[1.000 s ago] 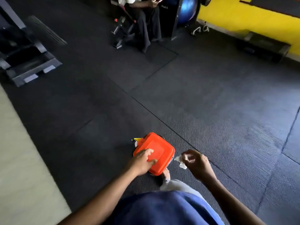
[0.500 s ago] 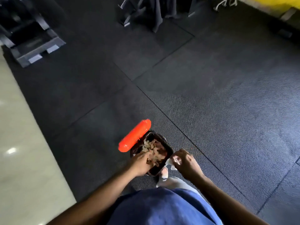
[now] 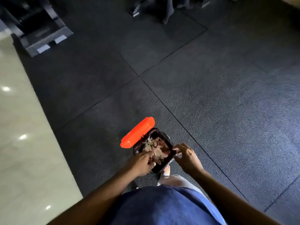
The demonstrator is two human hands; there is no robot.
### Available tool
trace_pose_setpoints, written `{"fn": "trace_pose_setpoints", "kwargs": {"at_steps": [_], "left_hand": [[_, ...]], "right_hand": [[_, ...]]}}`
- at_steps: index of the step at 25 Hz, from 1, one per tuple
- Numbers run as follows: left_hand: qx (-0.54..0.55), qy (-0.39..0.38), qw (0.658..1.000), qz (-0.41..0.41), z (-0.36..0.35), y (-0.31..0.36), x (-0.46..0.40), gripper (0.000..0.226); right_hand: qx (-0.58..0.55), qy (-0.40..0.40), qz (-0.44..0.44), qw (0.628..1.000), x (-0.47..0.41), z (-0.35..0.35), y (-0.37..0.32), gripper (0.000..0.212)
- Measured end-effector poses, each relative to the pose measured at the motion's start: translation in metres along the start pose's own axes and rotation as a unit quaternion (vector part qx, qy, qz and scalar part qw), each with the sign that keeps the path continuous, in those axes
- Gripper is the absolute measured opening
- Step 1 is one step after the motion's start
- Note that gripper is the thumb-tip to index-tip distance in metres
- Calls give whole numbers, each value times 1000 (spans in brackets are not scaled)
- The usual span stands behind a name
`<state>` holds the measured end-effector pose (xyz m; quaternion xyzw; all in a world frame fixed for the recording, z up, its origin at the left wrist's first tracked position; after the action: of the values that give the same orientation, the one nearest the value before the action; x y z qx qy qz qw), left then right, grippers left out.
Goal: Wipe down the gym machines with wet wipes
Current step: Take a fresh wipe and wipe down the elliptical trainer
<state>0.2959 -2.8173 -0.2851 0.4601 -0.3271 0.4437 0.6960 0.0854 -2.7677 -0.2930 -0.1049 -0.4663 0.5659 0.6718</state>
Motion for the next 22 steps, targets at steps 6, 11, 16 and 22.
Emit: {"fn": "trace_pose_setpoints", "kwargs": {"at_steps": [6, 11, 16, 22], "left_hand": [[39, 22, 998, -52, 2, 2, -6, 80], [30, 13, 991, -131, 3, 19, 0, 93], [-69, -23, 973, -219, -18, 68, 12, 45], [-235, -114, 919, -296, -113, 172, 44, 56]], "right_hand": [[12, 20, -12, 1000, 29, 8, 4, 31], [0, 77, -43, 996, 74, 3, -8, 26], [-81, 206, -129, 967, 155, -14, -7, 24], [-168, 368, -249, 880, 337, -65, 27, 24]]}}
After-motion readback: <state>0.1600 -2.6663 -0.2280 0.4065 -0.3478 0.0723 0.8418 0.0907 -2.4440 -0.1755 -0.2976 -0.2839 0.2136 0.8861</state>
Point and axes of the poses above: each hand's wrist, its own x-axis away from the middle knuckle, its own z-axis out of the back of the hand, y = z × x, the point moved 8 cm from there along -x, towards the middle knuckle, and after that the axes turned 15 degrees about -y, right-handed, at the moved point
